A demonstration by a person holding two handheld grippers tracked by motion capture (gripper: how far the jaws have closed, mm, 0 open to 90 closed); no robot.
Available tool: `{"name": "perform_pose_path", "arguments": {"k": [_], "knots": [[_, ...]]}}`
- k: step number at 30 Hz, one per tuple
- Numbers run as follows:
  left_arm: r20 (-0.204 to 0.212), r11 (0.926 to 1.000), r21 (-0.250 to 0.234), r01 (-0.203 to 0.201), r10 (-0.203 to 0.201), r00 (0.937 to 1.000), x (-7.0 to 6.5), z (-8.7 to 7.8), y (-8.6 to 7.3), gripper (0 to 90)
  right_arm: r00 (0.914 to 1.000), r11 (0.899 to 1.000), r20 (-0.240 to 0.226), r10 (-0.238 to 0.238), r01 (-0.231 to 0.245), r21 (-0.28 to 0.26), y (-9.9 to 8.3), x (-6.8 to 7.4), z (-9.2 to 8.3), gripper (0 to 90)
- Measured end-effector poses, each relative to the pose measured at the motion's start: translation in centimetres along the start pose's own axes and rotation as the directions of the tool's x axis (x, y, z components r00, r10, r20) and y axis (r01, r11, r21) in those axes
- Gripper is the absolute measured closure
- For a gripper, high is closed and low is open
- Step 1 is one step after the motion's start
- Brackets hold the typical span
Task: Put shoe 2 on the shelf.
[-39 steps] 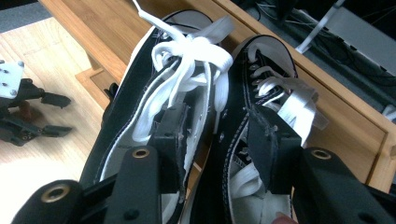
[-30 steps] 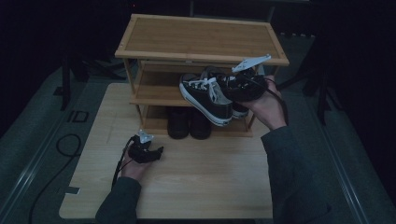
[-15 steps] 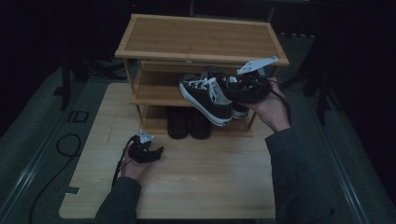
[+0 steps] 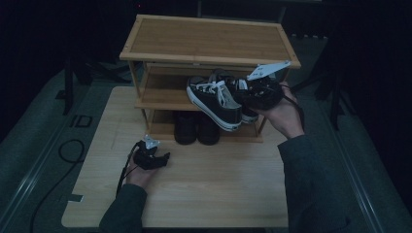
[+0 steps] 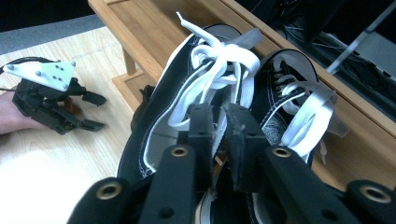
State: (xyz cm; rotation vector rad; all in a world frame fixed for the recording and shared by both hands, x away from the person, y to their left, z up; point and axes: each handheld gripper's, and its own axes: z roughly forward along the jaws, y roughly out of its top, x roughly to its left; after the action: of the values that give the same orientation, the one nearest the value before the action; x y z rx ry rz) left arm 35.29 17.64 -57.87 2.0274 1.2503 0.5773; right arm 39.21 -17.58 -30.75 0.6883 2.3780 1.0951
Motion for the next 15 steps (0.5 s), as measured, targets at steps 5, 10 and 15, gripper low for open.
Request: {"name": "perform_pose_path", "arguments": {"k": [5,10,15], "knots": [[0.000,1.0000,-0.001,0.001,-0.001,1.0000,0.0,0.0,0.0,34.7,1.0000,1.000,-0.005,-0.003,0.003,0.002,-0.4,-0.1,-0.1,89.5],[-0.001,1.0000,-0.001,0.001,-0.001,1.0000,0.0,0.0,0.0,34.7,0.9998,0.999,-0.009,-0.019,0.019,0.027,-0.8,-0.3,-0.2,89.9],[0.000,1.0000,-0.003,0.004,-0.004,1.0000,0.0,0.0,0.0,34.7,0.9998,0.999,-0.003,-0.020,0.020,0.024,-1.4,-0.6,-0.5,89.8]]}}
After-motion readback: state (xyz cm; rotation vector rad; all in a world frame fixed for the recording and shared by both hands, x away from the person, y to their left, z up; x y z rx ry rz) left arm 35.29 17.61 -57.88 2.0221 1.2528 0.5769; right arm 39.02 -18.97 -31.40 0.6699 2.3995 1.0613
